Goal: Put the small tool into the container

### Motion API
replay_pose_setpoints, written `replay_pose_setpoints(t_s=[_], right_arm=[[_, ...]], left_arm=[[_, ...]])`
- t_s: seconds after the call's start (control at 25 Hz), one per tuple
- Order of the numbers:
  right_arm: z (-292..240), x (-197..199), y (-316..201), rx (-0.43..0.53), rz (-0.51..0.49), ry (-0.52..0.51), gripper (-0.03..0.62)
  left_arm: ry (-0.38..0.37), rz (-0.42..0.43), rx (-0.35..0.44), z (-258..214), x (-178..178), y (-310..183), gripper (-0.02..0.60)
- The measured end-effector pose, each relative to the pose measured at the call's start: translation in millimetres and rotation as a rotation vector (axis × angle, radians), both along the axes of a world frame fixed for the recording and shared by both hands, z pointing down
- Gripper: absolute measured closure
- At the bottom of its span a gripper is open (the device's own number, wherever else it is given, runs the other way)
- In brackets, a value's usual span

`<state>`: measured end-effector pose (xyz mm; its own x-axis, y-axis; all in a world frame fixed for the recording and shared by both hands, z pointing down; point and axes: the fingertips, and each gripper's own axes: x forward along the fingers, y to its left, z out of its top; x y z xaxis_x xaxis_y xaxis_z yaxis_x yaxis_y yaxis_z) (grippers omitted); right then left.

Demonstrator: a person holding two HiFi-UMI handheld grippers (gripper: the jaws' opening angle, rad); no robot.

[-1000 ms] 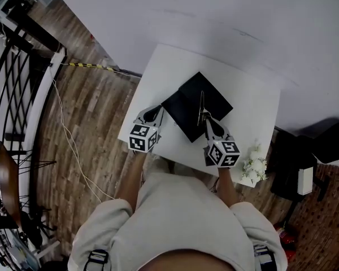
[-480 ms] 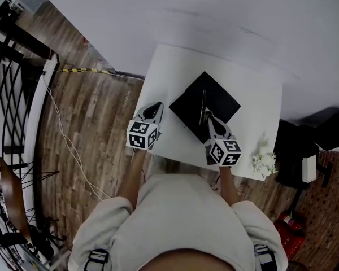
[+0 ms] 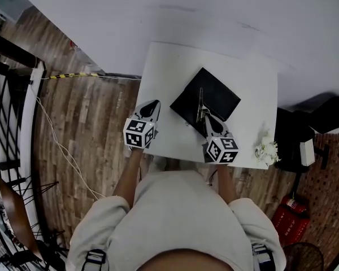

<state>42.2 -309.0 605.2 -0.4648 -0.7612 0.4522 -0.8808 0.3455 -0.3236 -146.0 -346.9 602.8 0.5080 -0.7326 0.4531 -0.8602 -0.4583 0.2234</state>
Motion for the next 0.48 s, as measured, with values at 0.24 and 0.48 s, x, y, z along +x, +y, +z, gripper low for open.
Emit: replay_pose_setpoints(t_s=[0.24, 0.48], right_arm=[[10.3, -8.7, 5.0, -0.009, -0.006, 0.079, 0.591], [19.1, -12.3, 2.9, 0.012, -0.079, 0.244, 0.591]], left_arm=[[0.014, 0.029, -0.009, 5.4, -7.1, 0.0, 0.569], [0.024, 0.042, -0.009, 5.9, -6.4, -0.6, 0.569]])
